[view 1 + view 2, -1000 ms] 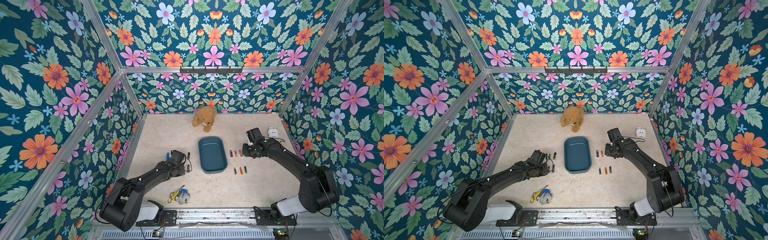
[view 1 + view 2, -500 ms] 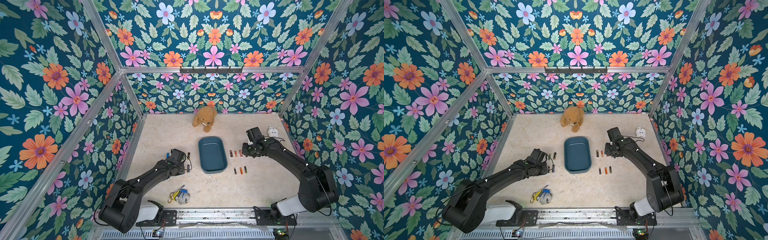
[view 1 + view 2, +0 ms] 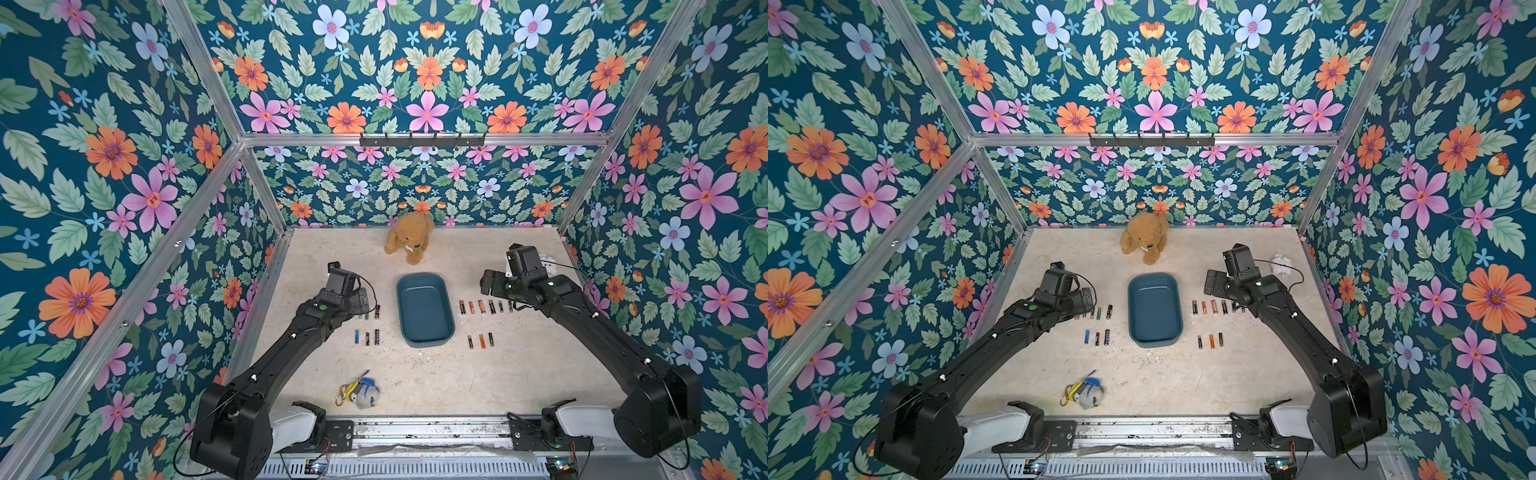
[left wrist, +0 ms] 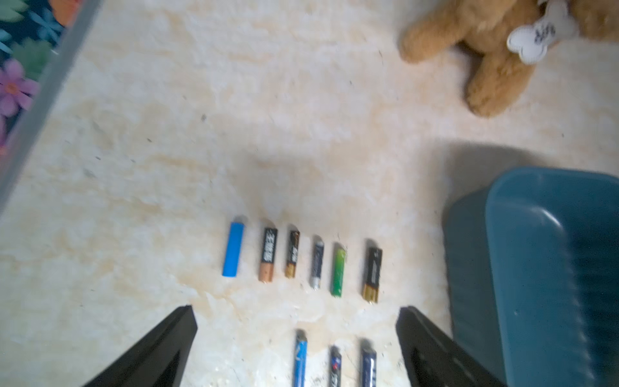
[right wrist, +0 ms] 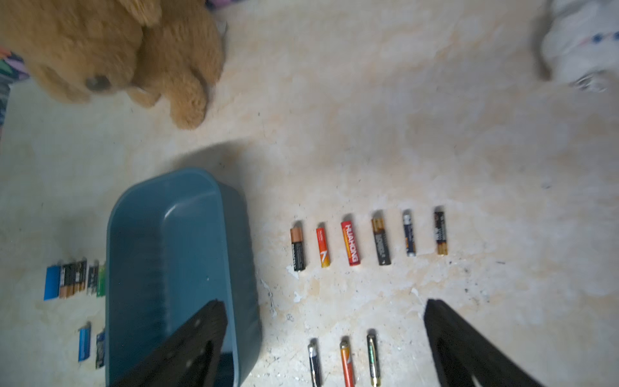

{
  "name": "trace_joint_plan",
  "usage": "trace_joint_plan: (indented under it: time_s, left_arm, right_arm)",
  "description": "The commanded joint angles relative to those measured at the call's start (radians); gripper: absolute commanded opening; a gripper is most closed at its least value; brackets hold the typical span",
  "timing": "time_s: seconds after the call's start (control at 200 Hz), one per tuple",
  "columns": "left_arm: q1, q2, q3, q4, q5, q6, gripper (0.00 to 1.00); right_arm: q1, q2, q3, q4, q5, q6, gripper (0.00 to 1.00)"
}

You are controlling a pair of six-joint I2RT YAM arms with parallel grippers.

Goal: Take the batteries out of the storage box
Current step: Reset both arms

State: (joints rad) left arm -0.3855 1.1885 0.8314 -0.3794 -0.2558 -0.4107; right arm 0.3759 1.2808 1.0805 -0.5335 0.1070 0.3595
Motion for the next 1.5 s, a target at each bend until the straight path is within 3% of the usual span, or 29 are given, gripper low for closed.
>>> trace_joint_plan:
  time_s: [0.0, 0.155, 0.24, 0.3, 0.365, 0.54, 0.735, 0.81, 0.88, 0.98, 1.015, 1.055, 1.18, 1.23, 1.275, 1.33, 1.395, 1.46, 1.495]
  left_arm:
    - [0.022, -0.087, -0.087, 0.211, -0.191, 0.137, 1.0]
    - [0.036, -0.243, -0.427, 0.818, -0.381, 0.364, 1.0]
    - [0.073, -0.262, -0.534, 0.941, -0.339, 0.418, 1.0]
    - [0.097, -0.25, -0.592, 1.028, -0.378, 0.391, 1.0]
    - [0.132, -0.228, -0.675, 1.188, -0.306, 0.378, 1.0]
    - [0.201, 0.013, -0.757, 1.605, -0.194, 0.375, 1.0]
    - [0.234, 0.325, -0.755, 1.955, -0.203, 0.431, 1.0]
    - [0.272, 0.368, -0.74, 1.963, -0.107, 0.415, 0.99]
    - [0.284, 0.351, -0.7, 1.841, -0.057, 0.411, 1.0]
    - [0.293, 0.451, -0.649, 1.881, -0.037, 0.432, 1.0]
    - [0.295, 0.427, -0.626, 1.793, -0.025, 0.421, 1.0]
    - [0.299, 0.397, -0.594, 1.67, -0.018, 0.409, 1.0]
    - [0.306, 0.409, -0.565, 1.633, -0.043, 0.394, 1.0]
    - [0.306, 0.419, -0.569, 1.661, -0.046, 0.398, 1.0]
    - [0.306, 0.414, -0.568, 1.649, -0.046, 0.397, 1.0]
    - [0.306, 0.413, -0.567, 1.643, -0.047, 0.397, 1.0]
    - [0.306, 0.417, -0.568, 1.652, -0.047, 0.397, 1.0]
    - [0.306, 0.414, -0.565, 1.643, -0.046, 0.396, 1.0]
    - [0.306, 0.415, -0.566, 1.646, -0.047, 0.397, 1.0]
  right_arm:
    - [-0.021, -0.106, -0.087, 0.104, 0.212, 0.019, 1.0]
    - [-0.123, -0.373, -0.464, 0.555, 0.313, -0.054, 1.0]
    - [-0.143, -0.494, -0.631, 0.795, 0.376, -0.138, 0.99]
    - [-0.143, -0.53, -0.673, 0.857, 0.422, -0.186, 1.0]
    - [-0.15, -0.531, -0.696, 0.894, 0.454, -0.209, 0.99]
    - [-0.18, -0.42, -0.738, 1.018, 0.477, -0.228, 0.99]
    - [-0.195, -0.301, -0.817, 1.281, 0.507, -0.314, 0.99]
    - [-0.226, -0.247, -0.813, 1.301, 0.479, -0.271, 0.99]
    - [-0.229, -0.2, -0.831, 1.382, 0.437, -0.265, 0.99]
    - [-0.23, -0.093, -0.834, 1.454, 0.399, -0.295, 0.99]
    - [-0.228, -0.053, -0.844, 1.493, 0.403, -0.313, 0.99]
    - [-0.228, -0.012, -0.889, 1.616, 0.429, -0.327, 0.99]
    - [-0.247, 0.132, -1.018, 2.048, 0.42, -0.364, 1.0]
    - [-0.253, 0.122, -1.014, 2.005, 0.393, -0.355, 1.0]
    - [-0.302, 0.109, -1.027, 1.953, 0.293, -0.303, 0.99]
    - [-0.337, 0.241, -1.07, 2.252, 0.272, -0.323, 1.0]
    - [-0.326, 0.124, -1.041, 1.989, 0.261, -0.285, 0.99]
    - [-0.374, 0.199, -1.041, 2.122, 0.23, -0.276, 1.0]
    - [-0.363, 0.174, -1.026, 2.035, 0.236, -0.279, 1.0]
